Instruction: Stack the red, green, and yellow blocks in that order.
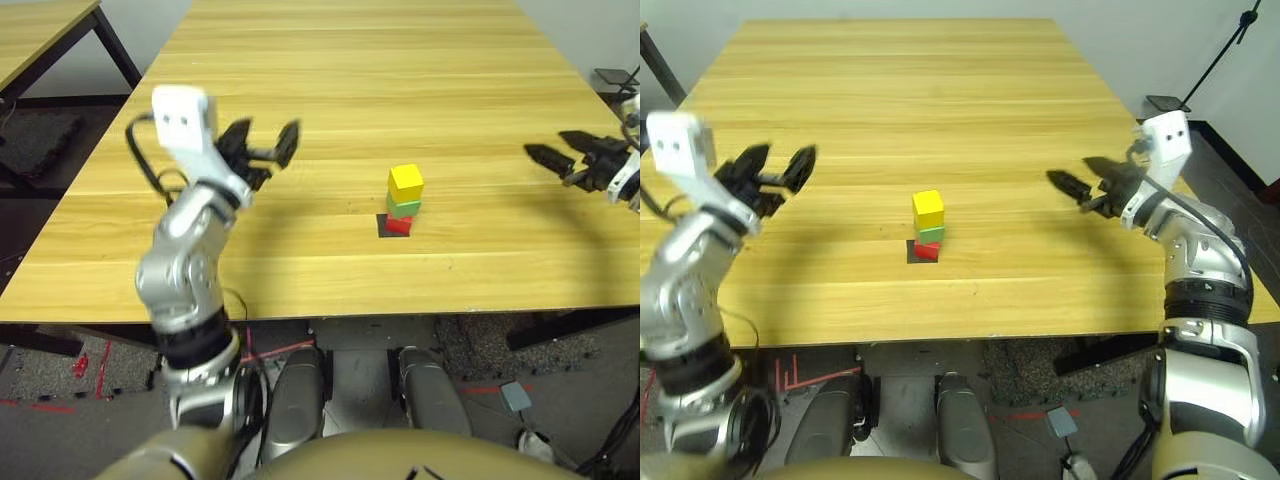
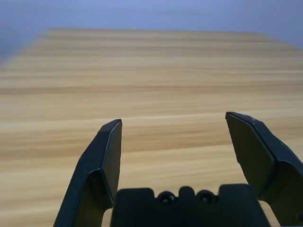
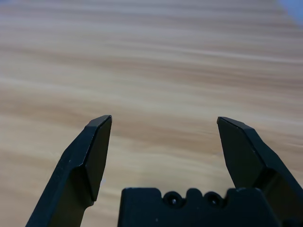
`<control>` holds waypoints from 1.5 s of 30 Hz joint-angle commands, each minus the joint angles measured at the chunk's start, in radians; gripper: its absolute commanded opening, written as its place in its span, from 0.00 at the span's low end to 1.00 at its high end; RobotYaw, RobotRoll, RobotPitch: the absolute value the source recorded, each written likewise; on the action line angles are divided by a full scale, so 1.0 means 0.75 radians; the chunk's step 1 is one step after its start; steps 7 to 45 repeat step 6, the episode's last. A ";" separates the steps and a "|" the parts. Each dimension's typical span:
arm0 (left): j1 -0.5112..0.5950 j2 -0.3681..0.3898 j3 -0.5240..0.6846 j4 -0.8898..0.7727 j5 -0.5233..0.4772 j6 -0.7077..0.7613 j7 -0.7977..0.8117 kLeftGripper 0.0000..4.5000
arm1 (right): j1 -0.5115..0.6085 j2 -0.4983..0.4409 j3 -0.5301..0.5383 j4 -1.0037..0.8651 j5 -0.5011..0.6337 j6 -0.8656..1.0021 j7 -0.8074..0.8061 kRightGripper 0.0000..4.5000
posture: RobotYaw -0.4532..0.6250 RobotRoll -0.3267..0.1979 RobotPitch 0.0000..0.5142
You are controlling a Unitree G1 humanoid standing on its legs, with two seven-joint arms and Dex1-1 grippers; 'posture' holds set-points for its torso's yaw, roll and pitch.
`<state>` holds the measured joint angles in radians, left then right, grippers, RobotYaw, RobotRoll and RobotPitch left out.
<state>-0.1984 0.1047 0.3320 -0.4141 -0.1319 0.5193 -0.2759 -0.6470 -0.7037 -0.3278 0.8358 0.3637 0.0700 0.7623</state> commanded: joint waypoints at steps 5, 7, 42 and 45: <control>0.044 0.027 0.006 0.360 0.047 -0.510 0.103 0.99 | 0.050 -0.014 -0.068 0.251 -0.042 -0.237 -0.101 1.00 | 0.55 0.37 0.18; 0.037 0.041 0.014 0.412 0.055 -0.561 0.123 0.99 | 0.050 -0.015 -0.077 0.267 -0.039 -0.248 -0.110 1.00 | 0.55 0.36 0.18; 0.037 0.041 0.014 0.412 0.055 -0.561 0.123 0.99 | 0.050 -0.015 -0.077 0.267 -0.039 -0.248 -0.110 1.00 | 0.55 0.36 0.18; 0.037 0.041 0.014 0.412 0.055 -0.561 0.123 0.99 | 0.050 -0.015 -0.077 0.267 -0.039 -0.248 -0.110 1.00 | 0.55 0.36 0.18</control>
